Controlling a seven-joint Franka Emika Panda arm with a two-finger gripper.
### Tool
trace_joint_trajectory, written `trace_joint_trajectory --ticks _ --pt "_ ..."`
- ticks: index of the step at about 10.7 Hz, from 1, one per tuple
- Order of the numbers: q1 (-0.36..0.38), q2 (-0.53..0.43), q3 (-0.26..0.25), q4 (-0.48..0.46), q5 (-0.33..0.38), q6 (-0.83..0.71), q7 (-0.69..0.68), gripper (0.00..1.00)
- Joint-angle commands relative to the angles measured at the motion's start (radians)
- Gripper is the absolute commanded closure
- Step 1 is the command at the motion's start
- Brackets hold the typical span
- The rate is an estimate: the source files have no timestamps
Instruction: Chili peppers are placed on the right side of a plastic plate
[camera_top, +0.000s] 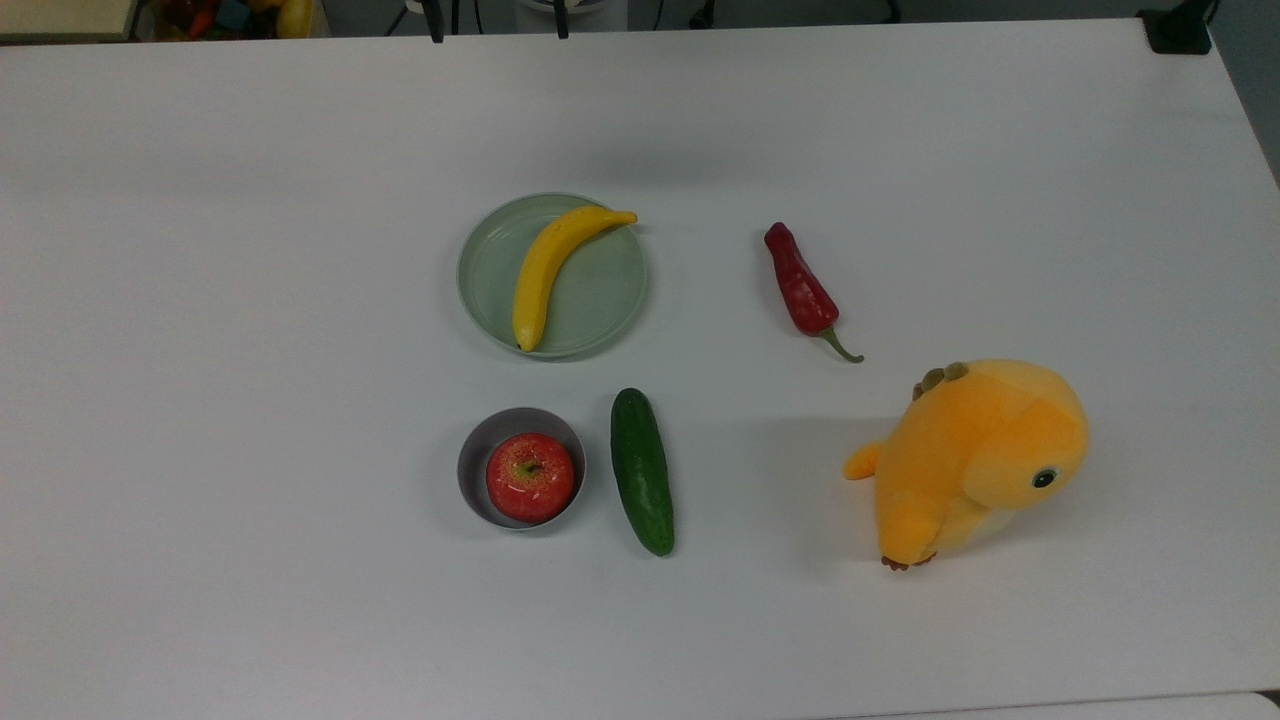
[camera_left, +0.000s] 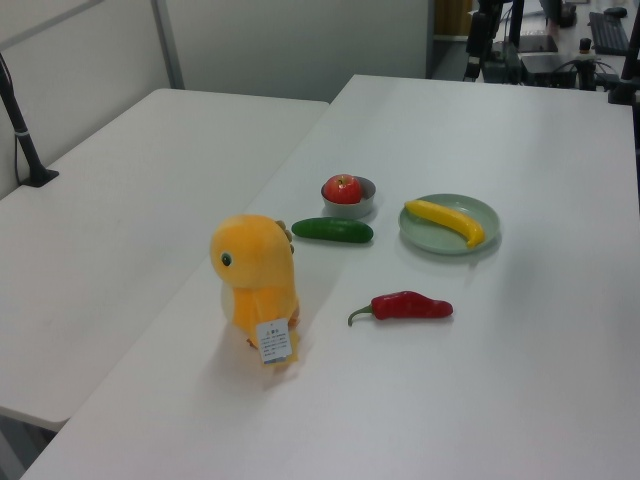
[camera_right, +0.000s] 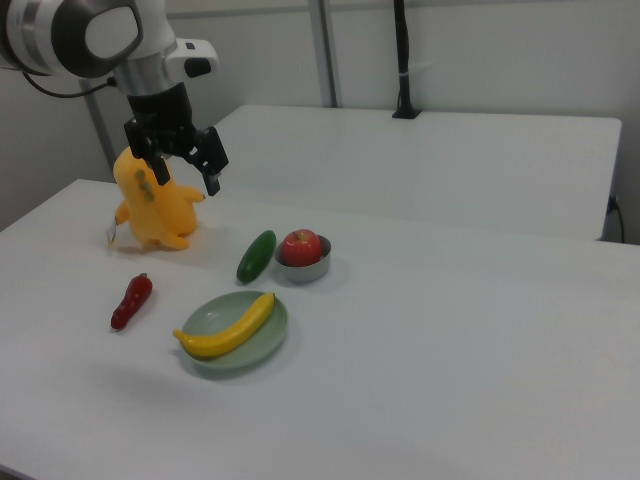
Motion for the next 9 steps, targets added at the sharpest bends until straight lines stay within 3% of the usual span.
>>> trace_joint_trajectory --ticks 1,9 --pt "-0.005 0.0 0.002 0.005 0.02 -0.003 -0.011 0.0" --pt "-0.008 -0.002 -0.005 0.002 0.037 -0.007 -0.026 0.0"
